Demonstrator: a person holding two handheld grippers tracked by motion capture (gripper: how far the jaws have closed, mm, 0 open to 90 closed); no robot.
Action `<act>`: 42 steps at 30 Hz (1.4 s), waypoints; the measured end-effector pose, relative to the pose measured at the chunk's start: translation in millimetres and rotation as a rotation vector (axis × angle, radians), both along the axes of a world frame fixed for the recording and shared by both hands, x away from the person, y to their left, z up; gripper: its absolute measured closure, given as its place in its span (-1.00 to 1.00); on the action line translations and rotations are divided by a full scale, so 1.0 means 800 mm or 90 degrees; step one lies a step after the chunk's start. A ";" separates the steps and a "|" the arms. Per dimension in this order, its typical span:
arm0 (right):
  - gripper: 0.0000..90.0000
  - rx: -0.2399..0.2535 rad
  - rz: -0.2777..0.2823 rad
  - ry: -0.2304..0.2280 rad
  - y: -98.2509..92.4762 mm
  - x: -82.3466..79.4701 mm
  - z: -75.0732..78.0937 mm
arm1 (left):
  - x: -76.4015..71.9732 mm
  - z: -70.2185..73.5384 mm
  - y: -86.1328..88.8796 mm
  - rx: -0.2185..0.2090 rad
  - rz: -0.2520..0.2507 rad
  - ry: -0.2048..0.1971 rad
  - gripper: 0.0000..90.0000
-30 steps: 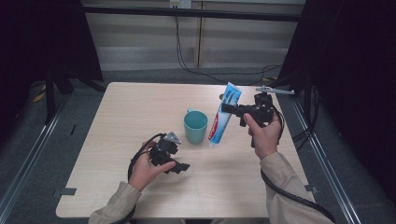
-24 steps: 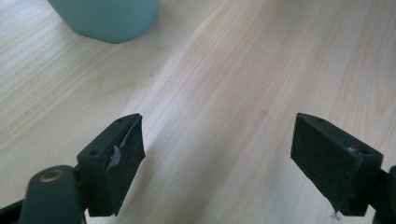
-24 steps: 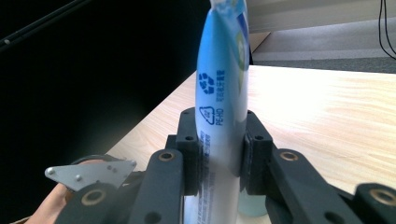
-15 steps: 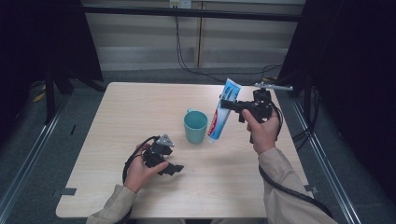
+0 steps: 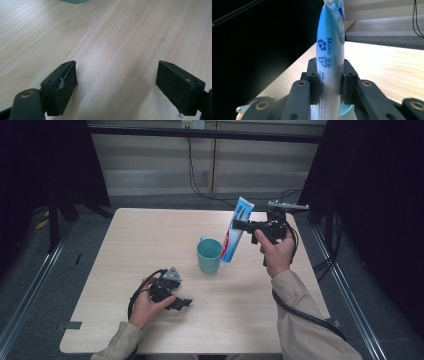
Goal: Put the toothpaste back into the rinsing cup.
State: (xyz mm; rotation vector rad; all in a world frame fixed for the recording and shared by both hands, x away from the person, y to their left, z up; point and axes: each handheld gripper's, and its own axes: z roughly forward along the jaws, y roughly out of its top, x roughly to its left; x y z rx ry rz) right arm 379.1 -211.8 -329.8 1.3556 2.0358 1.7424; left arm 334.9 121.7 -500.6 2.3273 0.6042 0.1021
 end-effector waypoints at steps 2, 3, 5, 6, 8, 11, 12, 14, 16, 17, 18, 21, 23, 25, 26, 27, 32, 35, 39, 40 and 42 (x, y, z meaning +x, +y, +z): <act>0.64 0.001 0.000 -0.001 0.002 0.002 0.001 | -0.002 -0.003 0.001 0.005 -0.014 -0.025 -0.66; 0.64 0.002 0.000 -0.003 0.003 0.003 0.002 | -0.003 -0.003 0.002 0.010 -0.021 -0.031 -0.66; 0.64 0.001 -0.001 -0.005 0.004 0.005 0.003 | -0.006 -0.006 0.002 0.004 -0.021 -0.041 -0.68; 0.64 0.001 -0.003 -0.002 0.004 0.006 0.004 | -0.007 -0.008 0.002 -0.007 -0.019 -0.047 -0.70; 0.64 -0.002 -0.004 -0.008 0.004 0.008 0.005 | -0.008 -0.011 0.004 -0.017 -0.024 -0.051 -0.78; 0.64 0.001 -0.010 -0.008 0.003 0.010 0.007 | -0.009 -0.012 0.004 -0.019 -0.025 -0.055 -0.84; 0.64 0.001 -0.012 -0.009 0.003 0.011 0.008 | -0.009 -0.012 0.004 -0.019 -0.024 -0.055 -0.84; 0.64 0.002 -0.014 -0.010 0.003 0.013 0.009 | -0.009 -0.013 0.004 -0.023 -0.024 -0.055 -0.85; 0.64 0.002 -0.017 -0.013 0.003 0.015 0.010 | -0.010 -0.013 0.003 -0.023 -0.026 -0.054 -0.86; 0.64 0.002 -0.018 -0.014 0.004 0.015 0.010 | -0.010 -0.013 0.003 -0.023 -0.027 -0.054 -0.87; 0.64 0.001 -0.020 -0.013 0.004 0.016 0.010 | -0.010 -0.013 0.003 -0.023 -0.028 -0.054 -0.88; 0.64 0.005 -0.020 -0.014 0.006 0.019 0.009 | -0.009 -0.013 0.003 -0.020 -0.032 -0.052 -0.89; 0.64 0.002 -0.024 -0.013 0.007 0.021 0.010 | -0.009 -0.013 0.003 -0.020 -0.032 -0.052 -0.89; 0.64 0.002 -0.026 -0.013 0.008 0.024 0.010 | -0.009 -0.013 0.003 -0.019 -0.033 -0.052 -0.89; 0.64 0.002 -0.026 -0.014 0.009 0.025 0.010 | -0.009 -0.013 0.003 -0.020 -0.032 -0.052 -0.89; 0.64 0.003 -0.026 -0.013 0.010 0.027 0.010 | -0.009 -0.013 0.003 -0.019 -0.034 -0.052 -0.89; 0.64 -0.003 -0.032 -0.012 0.013 0.033 0.009 | -0.009 -0.013 0.003 -0.019 -0.034 -0.052 -0.89; 0.64 -0.004 -0.038 -0.015 0.015 0.036 0.008 | -0.009 -0.013 0.003 -0.019 -0.034 -0.052 -0.89; 0.64 -0.003 -0.041 -0.013 0.018 0.043 0.006 | -0.010 -0.013 0.003 -0.019 -0.033 -0.053 -0.90; 0.63 -0.006 -0.041 -0.014 0.018 0.044 0.006 | -0.010 -0.013 0.003 -0.019 -0.033 -0.053 -0.90; 0.64 -0.006 -0.044 -0.015 0.020 0.046 0.006 | -0.010 -0.013 0.003 -0.019 -0.032 -0.053 -0.90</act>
